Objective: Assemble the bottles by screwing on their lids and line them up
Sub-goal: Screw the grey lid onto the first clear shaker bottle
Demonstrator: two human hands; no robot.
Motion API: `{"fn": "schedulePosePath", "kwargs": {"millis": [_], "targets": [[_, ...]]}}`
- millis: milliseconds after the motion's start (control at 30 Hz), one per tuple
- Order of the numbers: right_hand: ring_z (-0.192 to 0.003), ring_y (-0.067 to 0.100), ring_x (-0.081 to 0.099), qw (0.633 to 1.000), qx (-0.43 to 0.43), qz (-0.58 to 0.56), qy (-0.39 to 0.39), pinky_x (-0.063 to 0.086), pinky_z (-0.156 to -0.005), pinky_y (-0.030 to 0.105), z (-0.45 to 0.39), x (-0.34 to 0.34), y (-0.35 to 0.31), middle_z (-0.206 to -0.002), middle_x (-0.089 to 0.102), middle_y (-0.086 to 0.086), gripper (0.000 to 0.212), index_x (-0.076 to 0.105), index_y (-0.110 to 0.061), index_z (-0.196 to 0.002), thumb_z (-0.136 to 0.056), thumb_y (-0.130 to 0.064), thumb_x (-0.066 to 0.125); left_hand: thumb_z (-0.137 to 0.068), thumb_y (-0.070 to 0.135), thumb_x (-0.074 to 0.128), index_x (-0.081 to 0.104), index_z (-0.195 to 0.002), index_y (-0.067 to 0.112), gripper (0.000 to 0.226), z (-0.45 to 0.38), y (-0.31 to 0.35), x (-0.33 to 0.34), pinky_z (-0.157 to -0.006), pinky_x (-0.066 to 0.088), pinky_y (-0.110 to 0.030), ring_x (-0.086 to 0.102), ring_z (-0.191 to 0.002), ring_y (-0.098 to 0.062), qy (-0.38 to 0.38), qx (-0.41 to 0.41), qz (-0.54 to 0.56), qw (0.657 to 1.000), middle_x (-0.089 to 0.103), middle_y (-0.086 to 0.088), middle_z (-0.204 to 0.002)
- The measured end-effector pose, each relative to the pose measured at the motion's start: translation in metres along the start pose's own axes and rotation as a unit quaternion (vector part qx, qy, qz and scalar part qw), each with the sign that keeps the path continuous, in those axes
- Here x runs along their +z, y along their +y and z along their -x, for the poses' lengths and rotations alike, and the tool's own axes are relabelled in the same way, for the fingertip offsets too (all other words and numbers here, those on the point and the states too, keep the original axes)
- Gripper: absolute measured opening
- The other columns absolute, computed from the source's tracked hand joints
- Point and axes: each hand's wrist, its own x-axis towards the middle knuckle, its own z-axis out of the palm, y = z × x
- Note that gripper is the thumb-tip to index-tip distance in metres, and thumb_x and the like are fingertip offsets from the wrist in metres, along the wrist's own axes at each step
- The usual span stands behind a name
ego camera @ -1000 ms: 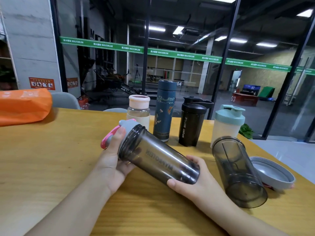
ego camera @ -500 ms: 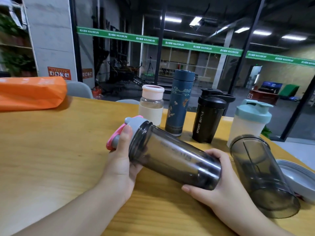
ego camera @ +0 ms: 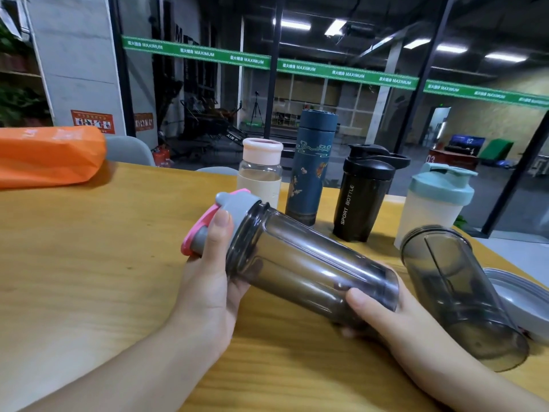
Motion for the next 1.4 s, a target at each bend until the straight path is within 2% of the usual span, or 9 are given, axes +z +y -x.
{"fn": "schedulePosePath", "kwargs": {"millis": [133, 300, 533, 700, 933, 1033, 1167, 1233, 1400], "targets": [[-0.082, 0.012, 0.07, 0.999, -0.043, -0.012, -0.004, 0.056, -0.062, 0.024, 0.002, 0.002, 0.001, -0.095, 0.069, -0.015, 0.11, 0.046, -0.034, -0.118, -0.02, -0.069, 0.083, -0.053, 0.055, 0.08, 0.066, -0.115, 0.022, 0.072, 0.004, 0.001, 0.003, -0.086, 0.057, -0.042, 0.071, -0.097, -0.019, -0.001, 0.012, -0.004, 1.0, 0.074, -0.004, -0.107], [-0.092, -0.01, 0.062, 0.997, -0.072, 0.017, 0.001, 0.048, -0.065, 0.004, 0.004, 0.002, -0.005, -0.097, 0.063, -0.033, 0.108, 0.038, -0.044, -0.116, -0.02, -0.069, 0.082, -0.046, 0.055, 0.076, 0.064, -0.115, 0.019, 0.078, 0.007, 0.003, 0.004, -0.09, 0.054, -0.047, 0.071, -0.098, -0.022, 0.015, 0.019, 0.004, 1.0, 0.074, -0.006, -0.105], [-0.097, -0.01, 0.059, 0.995, -0.09, 0.049, 0.011, 0.049, -0.067, 0.005, 0.005, 0.003, -0.003, -0.097, 0.058, -0.035, 0.102, 0.035, -0.05, -0.114, -0.025, -0.06, 0.084, -0.046, 0.055, 0.072, 0.065, -0.111, 0.017, 0.076, 0.007, 0.007, 0.007, -0.087, 0.055, -0.043, 0.072, -0.092, -0.019, 0.033, 0.027, 0.006, 0.999, 0.076, -0.003, -0.098], [-0.099, -0.009, 0.059, 0.992, -0.104, 0.061, 0.024, 0.049, -0.071, 0.004, 0.004, 0.003, -0.002, -0.099, 0.057, -0.035, 0.092, 0.036, -0.064, -0.101, -0.021, -0.073, 0.08, -0.051, 0.05, 0.071, 0.064, -0.112, 0.013, 0.072, 0.011, 0.009, 0.009, -0.081, 0.058, -0.04, 0.072, -0.093, -0.019, 0.004, 0.025, 0.018, 1.0, 0.076, -0.005, -0.099], [-0.099, -0.008, 0.06, 0.991, -0.115, 0.059, 0.023, 0.049, -0.071, 0.004, 0.005, 0.002, -0.002, -0.097, 0.057, -0.034, 0.09, 0.038, -0.065, -0.099, -0.02, -0.071, 0.081, -0.051, 0.051, 0.069, 0.064, -0.111, 0.013, 0.071, 0.012, 0.009, 0.011, -0.087, 0.056, -0.038, 0.072, -0.094, -0.018, 0.008, 0.02, 0.019, 1.0, 0.076, -0.005, -0.098], [-0.1, -0.007, 0.06, 0.991, -0.114, 0.07, 0.03, 0.051, -0.073, 0.008, 0.006, 0.003, -0.002, -0.107, 0.056, -0.026, 0.092, 0.037, -0.066, -0.101, -0.02, -0.072, 0.081, -0.051, 0.05, 0.069, 0.065, -0.106, 0.013, 0.067, 0.013, 0.009, 0.011, -0.084, 0.057, -0.037, 0.073, -0.09, -0.017, 0.012, 0.019, 0.013, 1.0, 0.076, -0.004, -0.095], [-0.113, 0.002, 0.055, 0.984, -0.135, 0.103, 0.049, 0.048, -0.1, 0.037, 0.005, 0.0, 0.002, -0.126, 0.046, -0.015, 0.096, 0.034, -0.063, -0.109, -0.025, -0.074, 0.08, -0.046, 0.05, 0.069, 0.066, -0.095, 0.012, 0.062, 0.013, 0.011, 0.013, -0.075, 0.059, -0.032, 0.073, -0.08, -0.012, 0.02, 0.021, 0.008, 1.0, 0.077, -0.001, -0.085], [-0.117, 0.005, 0.051, 0.979, -0.153, 0.122, 0.054, 0.045, -0.103, 0.041, 0.005, -0.001, 0.004, -0.126, 0.045, -0.017, 0.095, 0.033, -0.063, -0.11, -0.027, -0.075, 0.079, -0.045, 0.051, 0.07, 0.066, -0.097, 0.012, 0.065, 0.013, 0.012, 0.013, -0.073, 0.06, -0.03, 0.074, -0.079, -0.012, 0.02, 0.023, 0.003, 1.0, 0.077, -0.001, -0.084], [-0.103, -0.004, 0.059, 0.96, -0.24, 0.128, 0.063, 0.049, -0.08, 0.008, 0.007, 0.003, 0.003, -0.11, 0.048, -0.035, 0.083, 0.037, -0.065, -0.107, -0.035, -0.073, 0.078, -0.046, 0.053, 0.069, 0.067, -0.089, 0.016, 0.056, 0.014, 0.011, 0.013, -0.076, 0.056, -0.034, 0.073, -0.075, -0.012, 0.033, 0.013, -0.002, 0.999, 0.077, 0.0, -0.081]]}}
